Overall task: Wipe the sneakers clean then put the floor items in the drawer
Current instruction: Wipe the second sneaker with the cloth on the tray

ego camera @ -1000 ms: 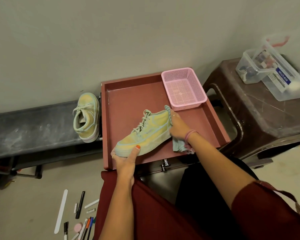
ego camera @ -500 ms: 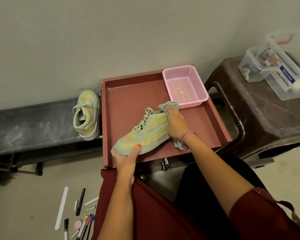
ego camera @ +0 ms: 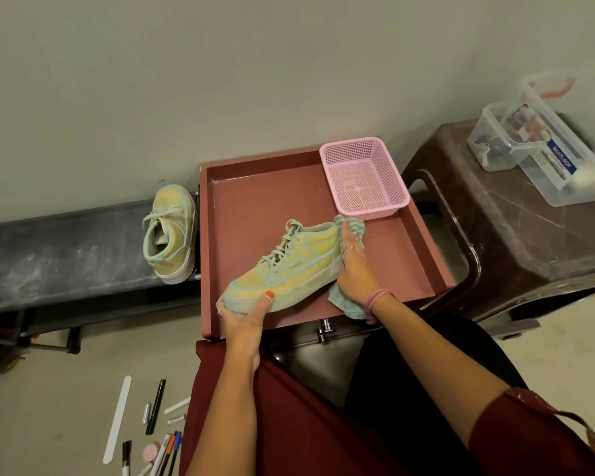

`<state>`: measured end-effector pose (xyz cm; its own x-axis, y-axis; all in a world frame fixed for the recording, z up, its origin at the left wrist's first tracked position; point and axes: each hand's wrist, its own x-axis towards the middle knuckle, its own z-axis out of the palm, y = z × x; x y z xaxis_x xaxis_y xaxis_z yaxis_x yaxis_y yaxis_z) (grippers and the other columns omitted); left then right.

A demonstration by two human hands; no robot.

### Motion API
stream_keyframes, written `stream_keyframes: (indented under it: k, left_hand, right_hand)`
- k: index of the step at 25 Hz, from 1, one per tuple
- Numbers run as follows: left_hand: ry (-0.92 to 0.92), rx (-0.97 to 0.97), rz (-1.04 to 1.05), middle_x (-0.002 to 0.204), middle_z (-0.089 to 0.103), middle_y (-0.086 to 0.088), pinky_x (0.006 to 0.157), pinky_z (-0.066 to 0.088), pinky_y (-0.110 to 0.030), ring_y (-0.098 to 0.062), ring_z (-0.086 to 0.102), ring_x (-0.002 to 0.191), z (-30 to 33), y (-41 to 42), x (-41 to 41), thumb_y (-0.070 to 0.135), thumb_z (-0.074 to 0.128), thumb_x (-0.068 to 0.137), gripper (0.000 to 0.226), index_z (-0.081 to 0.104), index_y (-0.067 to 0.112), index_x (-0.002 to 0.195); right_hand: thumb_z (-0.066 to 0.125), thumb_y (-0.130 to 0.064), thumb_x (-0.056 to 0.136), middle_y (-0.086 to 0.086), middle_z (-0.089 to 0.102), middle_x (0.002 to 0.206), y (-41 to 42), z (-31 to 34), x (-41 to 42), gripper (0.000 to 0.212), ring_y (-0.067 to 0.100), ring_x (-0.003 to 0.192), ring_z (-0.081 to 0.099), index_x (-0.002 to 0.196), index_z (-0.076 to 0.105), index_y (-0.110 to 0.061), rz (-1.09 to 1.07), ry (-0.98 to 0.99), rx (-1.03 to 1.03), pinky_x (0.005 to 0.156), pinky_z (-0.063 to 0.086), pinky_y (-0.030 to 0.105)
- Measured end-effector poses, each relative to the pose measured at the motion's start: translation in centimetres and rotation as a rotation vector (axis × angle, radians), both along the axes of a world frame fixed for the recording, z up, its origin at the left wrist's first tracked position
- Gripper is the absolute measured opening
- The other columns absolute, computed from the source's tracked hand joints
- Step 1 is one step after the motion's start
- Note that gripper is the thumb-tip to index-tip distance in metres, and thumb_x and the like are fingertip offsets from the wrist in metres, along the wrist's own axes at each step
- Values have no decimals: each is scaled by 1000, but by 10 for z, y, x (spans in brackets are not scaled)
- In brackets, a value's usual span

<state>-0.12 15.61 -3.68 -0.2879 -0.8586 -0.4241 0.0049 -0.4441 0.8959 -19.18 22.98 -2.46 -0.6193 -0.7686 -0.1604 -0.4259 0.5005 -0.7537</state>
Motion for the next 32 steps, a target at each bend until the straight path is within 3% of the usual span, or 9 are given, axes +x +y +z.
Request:
stream_keyframes:
  k: [3,7,12,15,17,20,25,29,32]
  left_hand:
    - [36,52,37,119,59,-4,94,44,-25,-11,59,105,-1,-5,0,14,84,65,80,31,20,126]
    - [58,108,25,118,63,-6,102,44,-34,-18,61,112,-8,-9,1,33,85,44,99,38,15,129]
    - [17,88,-7,124,61,-9,106,42,-36,-21,59,117,-5,-11,0,32,87,52,99,37,11,135]
    - [-143,-9,61,133,50,-8,99,44,-29,-19,54,118,3,-2,-5,19,78,78,84,25,17,143]
    - [-270,-129,46,147,32,-10,101,36,-24,-20,41,131,8,6,-9,20,75,82,94,11,17,152]
    - [-441,-206,-70,156,-3,-20,110,18,-27,-27,7,145,14,14,-14,30,82,74,121,-9,14,152]
    - [-1029,-611,-440,152,-30,-24,109,-1,-67,-40,-24,142,16,24,-32,65,72,67,135,-19,10,150]
    - [-1158,-903,-756,157,-25,-9,104,3,-73,-36,-19,145,32,9,-63,47,75,74,128,-27,21,147]
    - [-1137,-888,-900,160,-18,1,105,14,-75,-43,-12,145,40,-4,-88,22,76,79,122,-24,34,147]
  right_hand:
    - [32,23,71,-6,-23,155,14,-1,44,102,20,142,-23,146,-21,-21,190,214,16,117,-6,35]
    - [39,21,69,-13,-25,154,24,-11,50,108,20,142,-25,144,-24,-26,262,391,-21,117,8,35]
    - [41,21,67,4,21,154,3,-19,-19,95,24,142,21,150,15,-18,-48,-148,44,118,17,32]
    - [39,25,69,0,30,148,7,-18,-32,91,15,139,26,147,25,-18,18,-357,-5,112,20,21]
    - [36,25,72,-6,34,144,11,-16,-29,89,11,135,30,146,28,-22,-6,-442,-42,112,25,25]
    - [32,23,73,-9,35,143,12,-20,-23,88,12,134,34,145,31,-27,-66,-528,-97,114,31,37]
    - [32,22,76,-3,32,146,6,-16,-16,82,11,134,31,146,30,-20,-72,-472,-53,109,26,21]
    - [33,17,77,-1,29,151,4,-21,-14,80,15,139,28,148,28,-19,-64,-467,-72,117,24,32]
    - [36,14,77,0,29,149,5,-29,-13,79,17,138,31,146,32,-24,-76,-443,-74,116,27,37]
